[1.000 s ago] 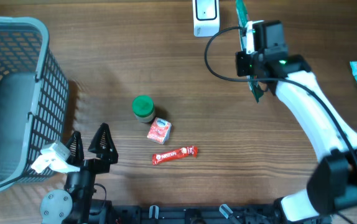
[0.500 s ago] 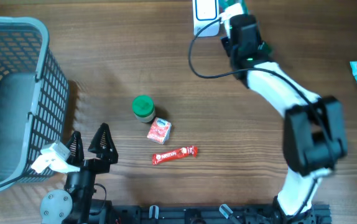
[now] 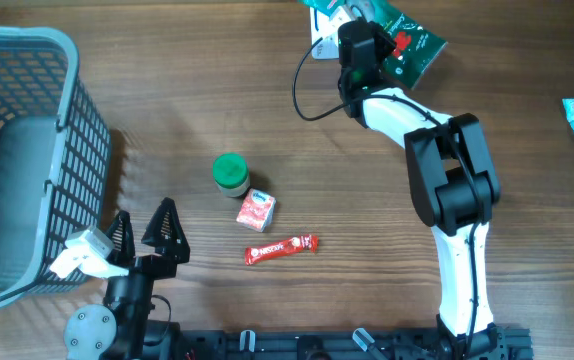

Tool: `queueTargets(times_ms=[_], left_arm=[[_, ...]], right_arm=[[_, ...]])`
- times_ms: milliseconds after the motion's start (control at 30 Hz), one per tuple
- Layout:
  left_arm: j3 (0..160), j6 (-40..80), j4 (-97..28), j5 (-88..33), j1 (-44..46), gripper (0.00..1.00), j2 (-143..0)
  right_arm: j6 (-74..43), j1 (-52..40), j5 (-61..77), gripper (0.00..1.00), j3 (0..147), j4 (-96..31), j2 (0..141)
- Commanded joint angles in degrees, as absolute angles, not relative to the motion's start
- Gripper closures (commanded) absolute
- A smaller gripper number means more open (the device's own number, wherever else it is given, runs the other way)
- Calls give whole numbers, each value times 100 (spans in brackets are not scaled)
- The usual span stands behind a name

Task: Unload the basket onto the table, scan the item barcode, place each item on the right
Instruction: 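Hold the glove bag up in front of the barcode scanner, then carry the glove bag to the right table edge and release it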

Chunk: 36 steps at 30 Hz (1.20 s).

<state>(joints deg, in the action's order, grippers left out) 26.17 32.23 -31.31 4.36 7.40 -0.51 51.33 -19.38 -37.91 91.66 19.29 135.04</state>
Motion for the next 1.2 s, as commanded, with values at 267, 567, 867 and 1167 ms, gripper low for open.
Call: queueTargets(times_ms=[267, 567, 867, 1167], left_arm=[[2587, 3179, -3118, 366, 766, 0, -32], [2585, 3179, -3118, 366, 766, 0, -32], [2585, 3179, -3118, 366, 766, 0, -32], [2585, 3179, -3118, 366, 766, 0, -32]], right_arm=[[4665, -1763, -4178, 96, 9317, 1691, 13043], [1835, 215, -2425, 96, 9310, -788, 12615], [368, 1852, -2126, 95, 9310, -1160, 12929], [-386, 2086, -2668, 25, 9400, -1450, 12613]])
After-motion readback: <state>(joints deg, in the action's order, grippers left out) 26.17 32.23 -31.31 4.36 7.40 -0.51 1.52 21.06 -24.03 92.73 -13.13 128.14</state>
